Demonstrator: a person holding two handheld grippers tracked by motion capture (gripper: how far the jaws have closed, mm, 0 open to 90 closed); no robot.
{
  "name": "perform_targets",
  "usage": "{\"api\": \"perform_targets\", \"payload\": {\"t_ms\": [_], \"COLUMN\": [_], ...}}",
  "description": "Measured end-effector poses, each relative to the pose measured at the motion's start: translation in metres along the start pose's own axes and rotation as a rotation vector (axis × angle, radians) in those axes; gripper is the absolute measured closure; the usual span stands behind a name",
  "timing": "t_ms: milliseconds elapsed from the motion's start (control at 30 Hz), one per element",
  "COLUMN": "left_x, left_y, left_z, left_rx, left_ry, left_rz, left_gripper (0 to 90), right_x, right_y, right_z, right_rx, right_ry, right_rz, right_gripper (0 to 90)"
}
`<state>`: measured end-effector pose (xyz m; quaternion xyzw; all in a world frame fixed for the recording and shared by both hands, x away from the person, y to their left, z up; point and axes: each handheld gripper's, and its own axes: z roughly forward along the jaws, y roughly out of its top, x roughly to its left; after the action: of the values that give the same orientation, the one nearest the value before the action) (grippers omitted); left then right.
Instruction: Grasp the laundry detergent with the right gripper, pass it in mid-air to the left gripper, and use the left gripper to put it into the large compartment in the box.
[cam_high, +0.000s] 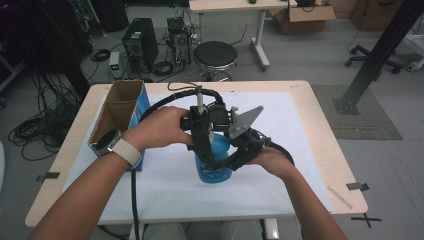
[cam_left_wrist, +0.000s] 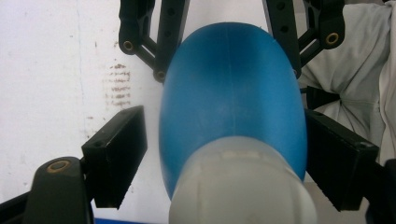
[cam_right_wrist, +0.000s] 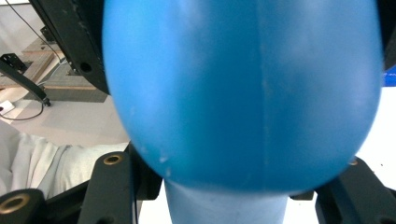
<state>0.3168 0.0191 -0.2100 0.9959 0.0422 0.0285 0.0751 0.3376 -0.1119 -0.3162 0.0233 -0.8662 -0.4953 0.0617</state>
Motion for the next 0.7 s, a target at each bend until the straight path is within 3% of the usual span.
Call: {"api": "perform_targets", "payload": {"t_ms": [700], "left_x": [-0.0005], "left_y": [-0.0005], "left_z": [-0.0013], "left_rx": [-0.01], "left_ry": [0.004], "left_rz": [-0.001], "left_gripper": [30.7], "right_x": [0.0005], "right_y": [-0.0002], "right_z": [0.0012], "right_rx": [0.001], "right_ry": [-0.002], "right_rz": [-0.007], "right_gripper": [43.7]}}
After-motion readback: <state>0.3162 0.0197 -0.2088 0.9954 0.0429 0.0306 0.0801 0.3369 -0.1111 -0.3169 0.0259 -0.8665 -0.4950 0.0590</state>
